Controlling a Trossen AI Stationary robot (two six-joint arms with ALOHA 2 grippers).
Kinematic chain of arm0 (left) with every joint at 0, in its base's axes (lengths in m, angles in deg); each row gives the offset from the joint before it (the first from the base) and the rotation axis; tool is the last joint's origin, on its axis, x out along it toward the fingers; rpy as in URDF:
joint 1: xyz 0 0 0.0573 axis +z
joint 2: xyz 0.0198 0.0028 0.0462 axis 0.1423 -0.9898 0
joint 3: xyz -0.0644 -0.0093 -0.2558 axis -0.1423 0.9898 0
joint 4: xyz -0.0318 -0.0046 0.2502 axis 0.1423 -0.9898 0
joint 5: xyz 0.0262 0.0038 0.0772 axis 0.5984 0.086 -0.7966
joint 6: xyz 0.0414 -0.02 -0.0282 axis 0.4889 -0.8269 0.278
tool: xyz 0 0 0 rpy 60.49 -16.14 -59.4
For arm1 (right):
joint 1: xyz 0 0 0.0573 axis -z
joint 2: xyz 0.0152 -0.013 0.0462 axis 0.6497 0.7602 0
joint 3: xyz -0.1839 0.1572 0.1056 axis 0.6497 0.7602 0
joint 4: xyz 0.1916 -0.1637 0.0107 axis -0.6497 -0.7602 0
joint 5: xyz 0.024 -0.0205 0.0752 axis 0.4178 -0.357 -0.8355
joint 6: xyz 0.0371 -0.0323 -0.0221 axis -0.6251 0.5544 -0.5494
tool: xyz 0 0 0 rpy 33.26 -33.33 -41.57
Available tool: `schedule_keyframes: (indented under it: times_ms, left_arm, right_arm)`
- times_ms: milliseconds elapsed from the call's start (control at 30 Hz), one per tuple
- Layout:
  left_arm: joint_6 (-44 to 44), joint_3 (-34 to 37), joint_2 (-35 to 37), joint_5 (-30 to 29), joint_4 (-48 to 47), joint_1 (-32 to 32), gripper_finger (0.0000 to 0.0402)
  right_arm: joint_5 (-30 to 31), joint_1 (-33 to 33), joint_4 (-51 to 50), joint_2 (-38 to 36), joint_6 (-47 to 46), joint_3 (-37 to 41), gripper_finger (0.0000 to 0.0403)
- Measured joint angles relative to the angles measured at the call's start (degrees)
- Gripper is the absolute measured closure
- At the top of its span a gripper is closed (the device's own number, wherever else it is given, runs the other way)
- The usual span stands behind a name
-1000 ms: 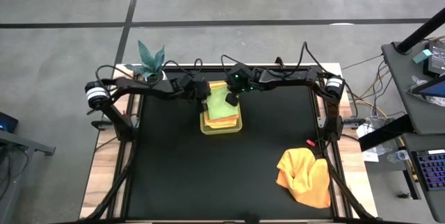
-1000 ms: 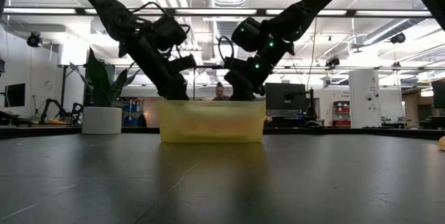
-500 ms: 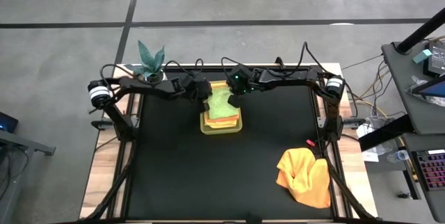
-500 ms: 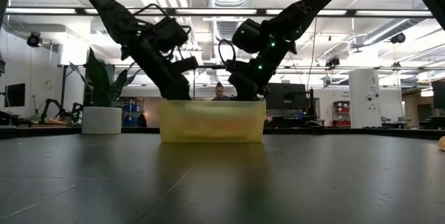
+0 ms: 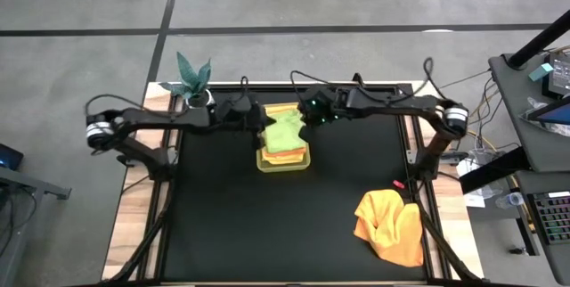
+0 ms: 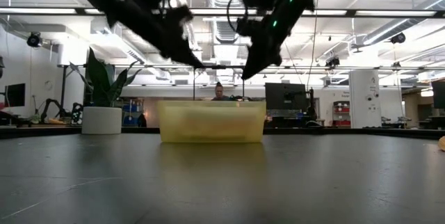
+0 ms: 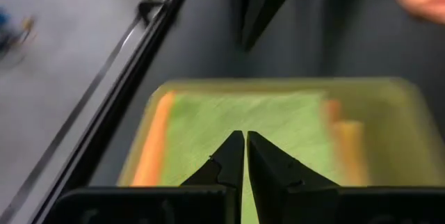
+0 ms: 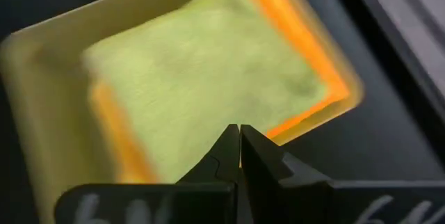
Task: Fold microfiber towels
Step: Put the folded green microfiber fiber cloth yellow microfiber cloth into the bin, then fold the orange microfiber cloth
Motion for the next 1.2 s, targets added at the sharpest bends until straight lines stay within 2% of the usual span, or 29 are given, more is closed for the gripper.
schedule_keyframes:
  times_ms: [233,400,567,800,967,1200]
  left_arm:
    - [0.0,0.2,6.3,-0.3,2.3,-14.0,0.0396]
    - [0.0,0.5,8.4,-0.5,2.5,-22.5,0.0396]
    - [0.0,0.6,9.2,-0.7,2.4,-27.3,0.0396]
    - [-1.1,0.6,9.1,-1.0,2.6,-29.9,0.0396]
    - [-4.9,0.6,9.0,-1.4,2.9,-30.5,0.0396]
    - [-5.7,0.5,9.1,-1.5,3.3,-31.9,0.0396]
  right_arm:
    - [-0.2,-11.0,-9.2,-6.9,-9.2,0.0,0.0394]
    - [-1.7,-19.0,-17.6,-10.8,-22.3,0.0,0.0394]
    - [-3.5,-27.3,-26.6,-12.1,-38.7,0.0,0.0394]
    - [-3.6,-39.4,-36.3,-10.1,-59.4,0.6,0.0388]
    - [-6.3,-46.7,-36.4,-8.6,-71.0,2.3,0.0347]
    - [-11.8,-54.4,-35.6,-3.9,-81.7,6.3,0.0257]
